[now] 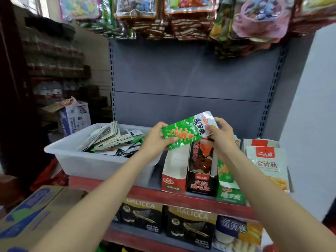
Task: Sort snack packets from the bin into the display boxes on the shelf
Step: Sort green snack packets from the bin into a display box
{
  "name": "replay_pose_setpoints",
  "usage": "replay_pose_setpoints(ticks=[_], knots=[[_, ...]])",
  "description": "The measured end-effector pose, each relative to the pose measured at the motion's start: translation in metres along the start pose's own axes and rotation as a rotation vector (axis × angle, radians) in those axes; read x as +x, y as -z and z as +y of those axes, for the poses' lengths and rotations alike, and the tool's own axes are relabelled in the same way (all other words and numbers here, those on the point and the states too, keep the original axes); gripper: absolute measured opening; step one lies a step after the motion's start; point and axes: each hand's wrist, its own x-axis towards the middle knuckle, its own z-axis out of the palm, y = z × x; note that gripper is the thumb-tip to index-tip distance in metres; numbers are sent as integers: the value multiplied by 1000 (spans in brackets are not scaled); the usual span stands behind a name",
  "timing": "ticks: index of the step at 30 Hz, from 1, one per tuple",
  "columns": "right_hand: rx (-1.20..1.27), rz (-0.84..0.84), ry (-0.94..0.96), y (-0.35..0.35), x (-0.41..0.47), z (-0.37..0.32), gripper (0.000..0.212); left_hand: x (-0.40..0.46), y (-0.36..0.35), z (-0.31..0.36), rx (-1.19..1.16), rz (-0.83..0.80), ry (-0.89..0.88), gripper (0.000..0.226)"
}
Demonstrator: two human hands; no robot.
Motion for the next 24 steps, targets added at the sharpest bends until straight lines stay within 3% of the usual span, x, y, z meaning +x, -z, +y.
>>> replay_pose_setpoints(ticks=[4,9,13,18,24], knots=[[-292,127,194,55,13,-13,23,6,-57,14,130,-142,22,24],[-649,203,358,99,29,-26,22,20,-107,19,335,-94,-49,29],[-806,100,390,109,36,-22,19,31,-125,12,335,-106,60,34],[-1107,-148,385,107,42,-8,19,27,-137,10,129,-171,244,40],[-1436,-232,458,103,44,4,26,26,-143,7,145,-203,221,36]])
